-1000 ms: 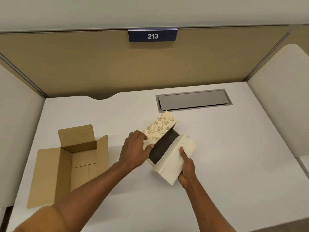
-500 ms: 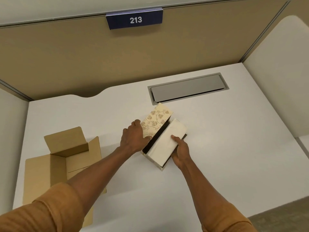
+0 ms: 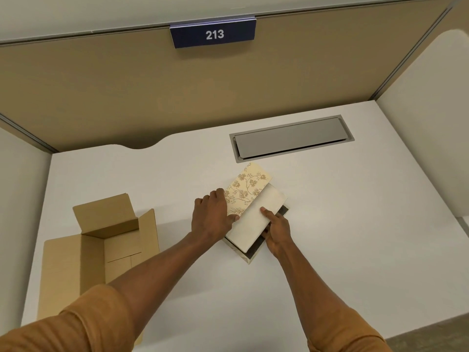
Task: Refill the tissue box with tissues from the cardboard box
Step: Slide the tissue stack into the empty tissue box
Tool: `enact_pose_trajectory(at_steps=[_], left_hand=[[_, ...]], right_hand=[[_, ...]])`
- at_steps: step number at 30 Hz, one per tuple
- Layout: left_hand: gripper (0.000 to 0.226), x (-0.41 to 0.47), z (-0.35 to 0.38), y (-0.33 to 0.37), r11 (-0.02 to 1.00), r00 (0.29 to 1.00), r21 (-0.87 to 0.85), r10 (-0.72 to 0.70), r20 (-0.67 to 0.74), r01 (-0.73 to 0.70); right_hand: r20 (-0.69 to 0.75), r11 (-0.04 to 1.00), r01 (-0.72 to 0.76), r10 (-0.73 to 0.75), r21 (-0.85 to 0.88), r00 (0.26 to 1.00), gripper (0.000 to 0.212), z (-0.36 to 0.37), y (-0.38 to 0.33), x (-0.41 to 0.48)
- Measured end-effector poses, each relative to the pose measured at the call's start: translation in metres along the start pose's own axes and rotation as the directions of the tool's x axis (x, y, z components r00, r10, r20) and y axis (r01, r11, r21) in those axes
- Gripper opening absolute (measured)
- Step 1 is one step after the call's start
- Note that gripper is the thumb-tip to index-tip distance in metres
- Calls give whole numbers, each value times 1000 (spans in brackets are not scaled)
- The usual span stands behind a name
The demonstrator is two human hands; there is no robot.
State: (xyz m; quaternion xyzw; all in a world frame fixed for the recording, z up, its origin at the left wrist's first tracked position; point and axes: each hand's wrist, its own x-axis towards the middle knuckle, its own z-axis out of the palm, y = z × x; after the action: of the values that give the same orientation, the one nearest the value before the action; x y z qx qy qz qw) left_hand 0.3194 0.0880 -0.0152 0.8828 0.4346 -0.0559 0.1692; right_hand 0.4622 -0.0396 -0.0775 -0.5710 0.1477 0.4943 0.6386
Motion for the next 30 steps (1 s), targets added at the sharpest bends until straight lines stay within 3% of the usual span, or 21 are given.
enact_pose_trajectory(at_steps=[7,14,19,30], left_hand=[[69,-11,3,9,1000,1000,14,0,-29,0],[69,-8,-2,10,999,999,-28,-31,-9,31],[70,-10,-2,12,999,1000,-16,-29,-12,29],[79,-23,6,21,999,1000,49,-1,-27,2]], right_hand=[[-29,1000,5,-5,17,1000,38,1,0,1],[-24,1000,-15,15,15,1000,20,2,3,-3],[-61,1000,1,1,27,998,44,4,5,-2],[-81,1000,24,-23,9,996,52,8,8,3]])
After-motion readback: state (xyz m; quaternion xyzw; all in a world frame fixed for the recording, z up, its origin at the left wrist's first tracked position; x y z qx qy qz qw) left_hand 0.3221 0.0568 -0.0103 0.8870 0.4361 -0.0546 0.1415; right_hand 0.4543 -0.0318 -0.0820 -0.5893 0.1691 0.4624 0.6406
